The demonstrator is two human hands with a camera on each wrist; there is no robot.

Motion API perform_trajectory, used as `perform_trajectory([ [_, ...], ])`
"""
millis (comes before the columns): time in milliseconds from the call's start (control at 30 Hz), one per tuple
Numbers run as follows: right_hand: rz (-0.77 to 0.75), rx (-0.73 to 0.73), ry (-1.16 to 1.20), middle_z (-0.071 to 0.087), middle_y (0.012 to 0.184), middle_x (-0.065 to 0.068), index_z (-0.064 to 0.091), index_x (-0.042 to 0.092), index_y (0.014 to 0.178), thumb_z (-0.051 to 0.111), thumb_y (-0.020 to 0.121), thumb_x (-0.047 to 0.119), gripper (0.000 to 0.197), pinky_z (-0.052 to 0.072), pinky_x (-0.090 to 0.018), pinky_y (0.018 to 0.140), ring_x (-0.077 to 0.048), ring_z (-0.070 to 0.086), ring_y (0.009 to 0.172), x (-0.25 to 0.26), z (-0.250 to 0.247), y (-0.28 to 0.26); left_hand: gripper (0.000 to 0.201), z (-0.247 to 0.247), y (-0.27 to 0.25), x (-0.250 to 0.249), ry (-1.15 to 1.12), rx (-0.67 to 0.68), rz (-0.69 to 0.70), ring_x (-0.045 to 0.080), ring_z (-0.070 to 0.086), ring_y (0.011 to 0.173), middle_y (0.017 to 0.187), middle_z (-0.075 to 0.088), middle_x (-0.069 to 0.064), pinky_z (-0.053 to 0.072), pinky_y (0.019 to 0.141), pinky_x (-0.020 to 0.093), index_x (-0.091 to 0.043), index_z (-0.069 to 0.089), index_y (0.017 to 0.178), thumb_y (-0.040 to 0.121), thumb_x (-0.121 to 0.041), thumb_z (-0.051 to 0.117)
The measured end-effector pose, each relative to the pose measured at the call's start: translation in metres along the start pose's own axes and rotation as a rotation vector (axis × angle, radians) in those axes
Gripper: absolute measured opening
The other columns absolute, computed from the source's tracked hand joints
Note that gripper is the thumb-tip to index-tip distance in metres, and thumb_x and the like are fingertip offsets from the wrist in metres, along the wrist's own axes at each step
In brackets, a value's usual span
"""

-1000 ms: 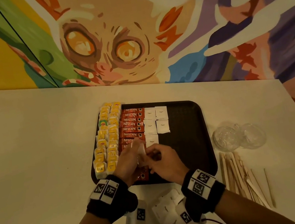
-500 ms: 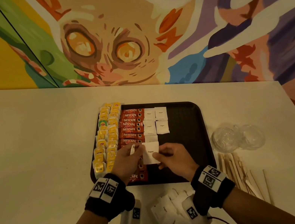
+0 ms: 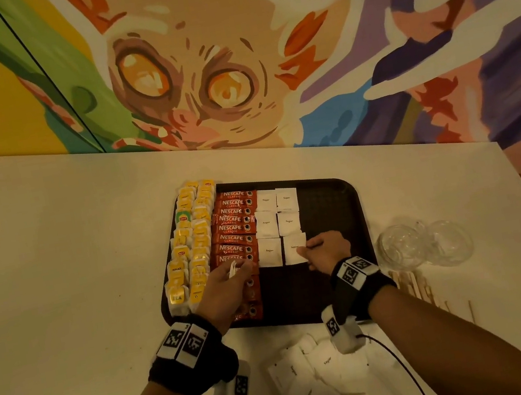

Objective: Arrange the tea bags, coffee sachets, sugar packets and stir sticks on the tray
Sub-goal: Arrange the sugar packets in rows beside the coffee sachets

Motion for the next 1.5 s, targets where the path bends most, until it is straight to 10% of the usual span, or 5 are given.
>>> perform_trajectory([
  [200, 0.004, -0.013, -0.103, 0.072, 0.1, -0.01, 0.066, 0.009, 0.103, 0.072, 0.088, 0.024, 0.022, 0.055, -0.02, 0.063, -0.013, 0.067, 0.068, -0.001, 0.007, 0.005, 0.013, -0.002, 0.0, -0.002, -0.05, 0.001, -0.029, 0.024, 0.058, 0.084, 0.101, 0.062, 0.009, 0.049, 0.074, 0.038, -0.022, 0.061, 0.101, 0.096, -0.032, 0.056],
  [400, -0.081, -0.096, -0.111, 0.068, 0.102, -0.006, 0.062, 0.015, 0.101, 0.071, 0.088, 0.03, 0.022, 0.057, -0.032, 0.082, -0.017, 0.066, 0.088, 0.0, 0.006, -0.003, 0.024, 0.003, 0.0, -0.003, -0.219, 0.024, -0.117, 0.024, 0.061, 0.099, 0.107, 0.064, 0.005, 0.051, 0.079, 0.038, -0.021, 0.06, 0.107, 0.096, -0.039, 0.051],
  [700, -0.317, 0.389, 0.255, 0.068, 0.1, -0.006, 0.064, 0.012, 0.106, 0.071, 0.088, 0.032, 0.028, 0.057, -0.025, 0.062, -0.012, 0.066, 0.069, 0.035, 0.038, -0.092, 0.015, 0.009, -0.007, -0.01, -0.176, 0.014, 0.019, 0.023, 0.061, 0.087, 0.092, 0.065, 0.008, 0.051, 0.076, 0.037, -0.011, 0.062, 0.097, 0.096, -0.007, 0.048],
  [1033, -0.349, 0.2, 0.247, 0.065, 0.102, 0.015, 0.07, 0.027, 0.097, 0.064, 0.093, 0.02, 0.01, 0.055, -0.022, 0.078, -0.009, 0.062, 0.099, 0.023, 0.028, -0.086, 0.011, -0.005, -0.008, -0.003, 0.05, 0.021, 0.102, 0.026, 0.064, 0.099, 0.104, 0.066, 0.007, 0.057, 0.078, 0.038, -0.009, 0.064, 0.101, 0.094, -0.013, 0.057],
  [1500, -0.095, 0.206, 0.477, 0.06, 0.12, -0.006, 0.061, 0.013, 0.101, 0.067, 0.09, 0.008, 0.013, 0.062, -0.04, 0.079, -0.023, 0.061, 0.113, 0.0, 0.035, -0.076, 0.015, -0.001, -0.004, 0.0, -0.204, 0.035, -0.01, 0.025, 0.062, 0.104, 0.113, 0.066, 0.005, 0.052, 0.089, 0.047, -0.024, 0.059, 0.108, 0.093, -0.026, 0.056],
])
Point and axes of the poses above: each hand's wrist, its own y-axis towards the middle knuckle, its own z-axis out of the palm, x = y × z, the point moved 5 cm from there along y, towards the middle knuckle
